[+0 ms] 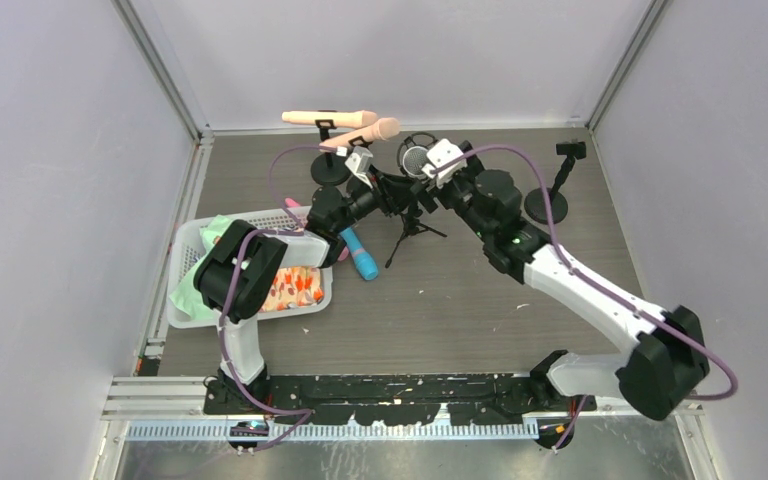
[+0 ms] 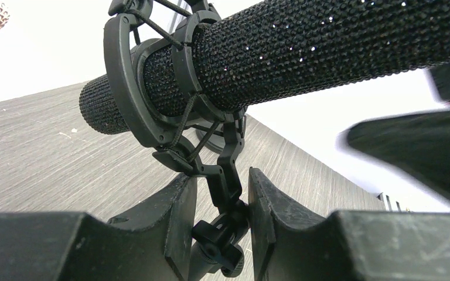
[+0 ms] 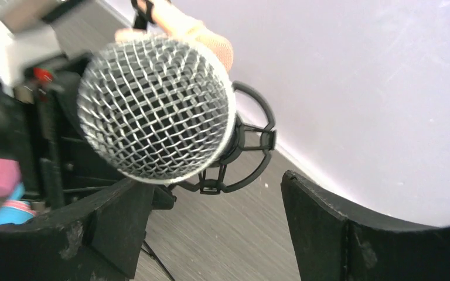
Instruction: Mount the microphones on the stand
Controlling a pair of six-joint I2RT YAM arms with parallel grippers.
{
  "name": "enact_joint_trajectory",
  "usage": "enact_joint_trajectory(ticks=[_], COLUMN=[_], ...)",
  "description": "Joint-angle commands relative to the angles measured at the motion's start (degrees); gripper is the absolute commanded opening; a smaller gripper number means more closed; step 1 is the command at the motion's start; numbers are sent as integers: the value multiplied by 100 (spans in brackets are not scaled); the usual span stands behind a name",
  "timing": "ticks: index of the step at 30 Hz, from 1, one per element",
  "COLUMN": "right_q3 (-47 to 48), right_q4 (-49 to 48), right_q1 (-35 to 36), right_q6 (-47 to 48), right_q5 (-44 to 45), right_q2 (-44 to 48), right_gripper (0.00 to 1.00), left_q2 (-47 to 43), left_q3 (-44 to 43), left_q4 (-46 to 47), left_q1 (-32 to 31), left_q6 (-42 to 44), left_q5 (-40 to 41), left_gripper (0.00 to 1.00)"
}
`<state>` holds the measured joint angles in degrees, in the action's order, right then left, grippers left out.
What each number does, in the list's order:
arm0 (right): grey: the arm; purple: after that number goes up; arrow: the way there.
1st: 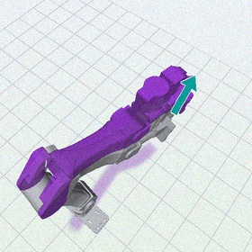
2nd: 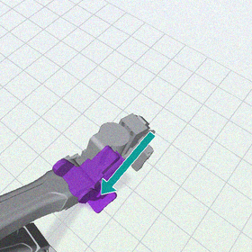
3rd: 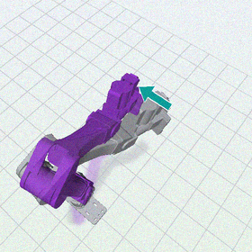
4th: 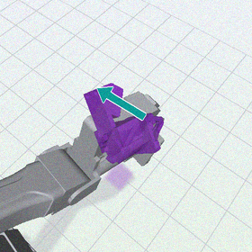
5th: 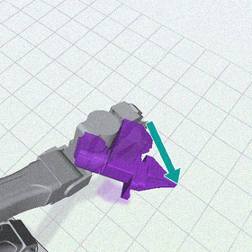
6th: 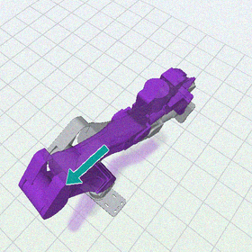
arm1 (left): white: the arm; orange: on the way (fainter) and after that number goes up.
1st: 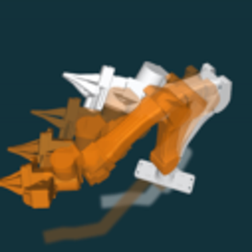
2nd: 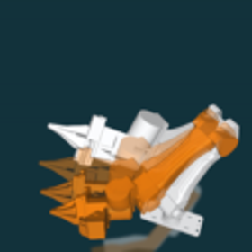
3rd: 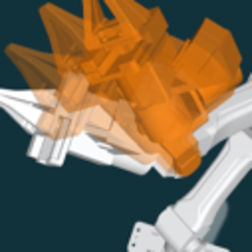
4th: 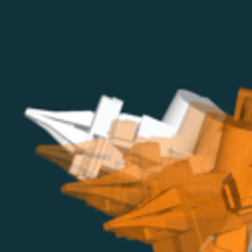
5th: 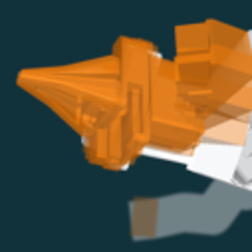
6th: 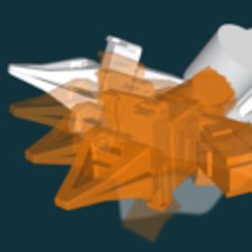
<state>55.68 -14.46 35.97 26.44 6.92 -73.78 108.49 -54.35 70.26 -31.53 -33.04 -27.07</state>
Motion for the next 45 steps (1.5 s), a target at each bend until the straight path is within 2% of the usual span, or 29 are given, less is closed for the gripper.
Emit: enact_joint_trajectory(ticks=[1, 7, 10, 17, 22, 26, 33, 45], right_q3=[165, 523, 701, 971, 1005, 1032, 992, 897], right_q4=[313, 867, 804, 457, 243, 148, 203, 71], right_q1=[36, 42, 40, 37, 34, 35, 40, 29], right_q6=[-425, -911, -1193, -1172, -1064, -952, -656, -321], right_q5=[-490, -1799, -1976, -824, -709, -255, 85, 467], right_q2=[870, 1455, 1484, 1069, 727, 529, 315, -195], right_gripper=[84, 84, 82, 77, 77, 76, 68, 67], left_q2=[-37, -56, -42, -58, -35, -38, -21, -43], left_q3=[85, 78, 56, 41, 8, 27, 23, 20], left_q4=[-242, -278, -279, -298, -296, -298, -296, -287], left_q1=[-72, -72, -73, -73, -73, -73, -73, -90], left_q6=[111, 131, 115, 115, 104, 121, 111, 122], left_q5=[-210, -224, -254, -287, -332, -332, -374, -409], left_gripper=[1, 0, 1, 1, 1, 0, 1, 1])
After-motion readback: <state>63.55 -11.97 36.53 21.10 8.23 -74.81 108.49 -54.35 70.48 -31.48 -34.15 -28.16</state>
